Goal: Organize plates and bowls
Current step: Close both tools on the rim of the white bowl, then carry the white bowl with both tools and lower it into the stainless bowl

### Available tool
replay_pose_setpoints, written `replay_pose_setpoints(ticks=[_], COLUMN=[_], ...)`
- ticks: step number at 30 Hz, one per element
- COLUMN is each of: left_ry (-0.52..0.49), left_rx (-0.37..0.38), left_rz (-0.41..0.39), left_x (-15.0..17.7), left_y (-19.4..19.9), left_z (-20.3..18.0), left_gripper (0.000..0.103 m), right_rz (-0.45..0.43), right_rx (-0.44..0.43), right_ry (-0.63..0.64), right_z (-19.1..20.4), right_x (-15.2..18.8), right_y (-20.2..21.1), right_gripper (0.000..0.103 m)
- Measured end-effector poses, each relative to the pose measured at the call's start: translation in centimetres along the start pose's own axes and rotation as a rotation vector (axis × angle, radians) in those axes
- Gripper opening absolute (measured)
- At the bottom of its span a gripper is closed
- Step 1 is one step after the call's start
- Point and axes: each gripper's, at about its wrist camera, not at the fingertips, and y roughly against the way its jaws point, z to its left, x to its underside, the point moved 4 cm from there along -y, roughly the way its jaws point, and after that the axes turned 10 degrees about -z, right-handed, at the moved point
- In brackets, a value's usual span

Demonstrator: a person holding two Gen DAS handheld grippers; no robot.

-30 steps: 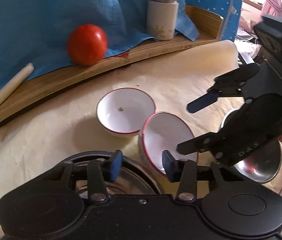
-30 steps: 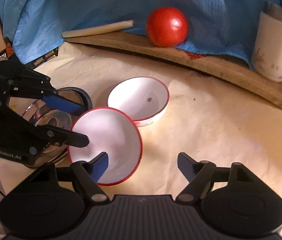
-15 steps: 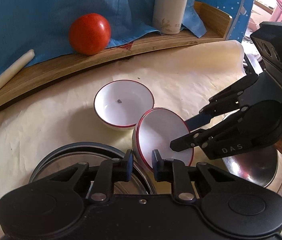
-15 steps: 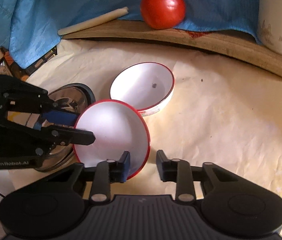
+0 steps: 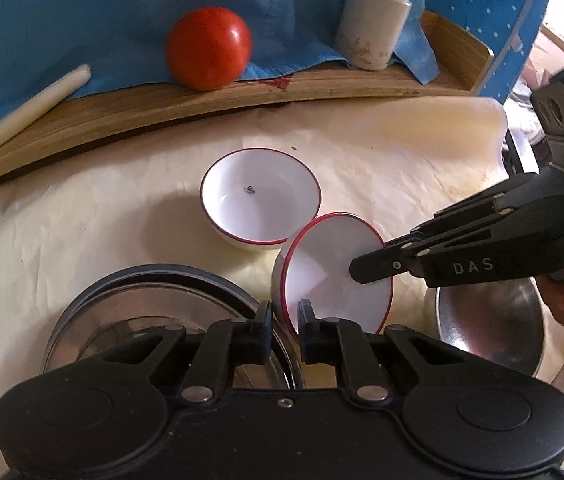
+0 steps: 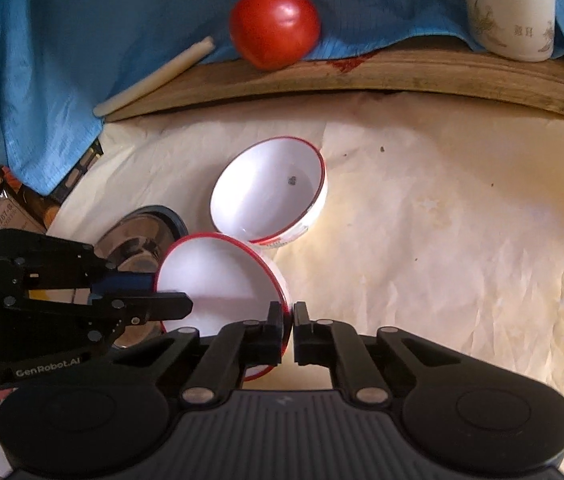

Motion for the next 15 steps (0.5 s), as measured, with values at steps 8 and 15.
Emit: replay_pose_setpoints(ticks=[8,15], left_ry=[0.022,0.007], left_rx=[0.014,0.07], left_rz=[-0.067,-0.113], left_x=[-1.0,-1.5], left_y=[2.3,4.2], left_z=[-0.9,-3.5], left_gripper=[0.012,0.011], right_rz=[-0.068,-0.124], right_rx=[0.005,0.046], right_ry=[-0.001,0.005], right_z=[0.8,1.0], right_x=[-0.4,0.2], right_y=[2.9,7.2], right_gripper=[0.006,0.006])
